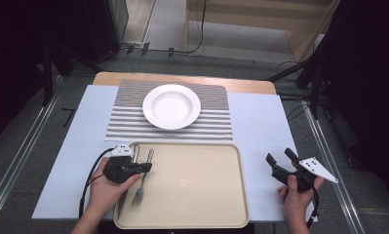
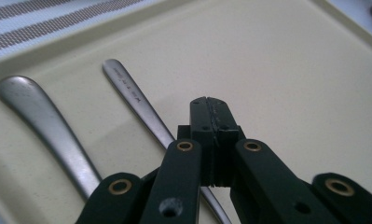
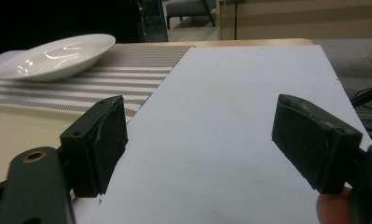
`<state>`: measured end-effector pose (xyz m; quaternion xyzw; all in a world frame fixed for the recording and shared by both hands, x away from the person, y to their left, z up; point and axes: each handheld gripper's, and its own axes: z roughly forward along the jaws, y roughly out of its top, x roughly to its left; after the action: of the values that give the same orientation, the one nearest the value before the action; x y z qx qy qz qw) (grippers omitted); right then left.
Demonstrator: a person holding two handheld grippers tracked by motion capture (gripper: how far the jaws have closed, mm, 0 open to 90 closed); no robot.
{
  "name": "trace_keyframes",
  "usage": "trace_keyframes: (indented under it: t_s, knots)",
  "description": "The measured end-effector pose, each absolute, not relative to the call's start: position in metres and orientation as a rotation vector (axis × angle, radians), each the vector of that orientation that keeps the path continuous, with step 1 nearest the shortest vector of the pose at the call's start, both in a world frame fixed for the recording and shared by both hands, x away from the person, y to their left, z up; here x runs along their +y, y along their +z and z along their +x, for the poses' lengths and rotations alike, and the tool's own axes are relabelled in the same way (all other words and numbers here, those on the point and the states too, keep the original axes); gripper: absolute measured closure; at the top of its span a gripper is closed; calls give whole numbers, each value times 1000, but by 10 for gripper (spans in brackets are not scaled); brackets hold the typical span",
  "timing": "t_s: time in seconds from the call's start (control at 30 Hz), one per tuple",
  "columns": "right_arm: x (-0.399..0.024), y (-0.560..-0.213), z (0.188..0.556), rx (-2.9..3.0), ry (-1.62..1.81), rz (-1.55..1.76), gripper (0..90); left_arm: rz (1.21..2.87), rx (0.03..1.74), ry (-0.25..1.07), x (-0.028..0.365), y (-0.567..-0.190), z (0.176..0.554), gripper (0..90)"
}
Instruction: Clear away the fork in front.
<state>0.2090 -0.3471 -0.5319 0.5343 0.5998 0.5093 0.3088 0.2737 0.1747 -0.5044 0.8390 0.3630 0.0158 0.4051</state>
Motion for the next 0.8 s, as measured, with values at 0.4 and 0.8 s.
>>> trace_keyframes:
  t_s: [0.4, 0.8]
  knots:
    - [-337, -530, 207, 1609, 1266, 1338, 177, 2130, 975, 100, 170, -511, 279, 889]
    - [-336, -529, 206, 1618, 1267, 1326, 176, 2096, 1007, 79, 174, -513, 281, 889]
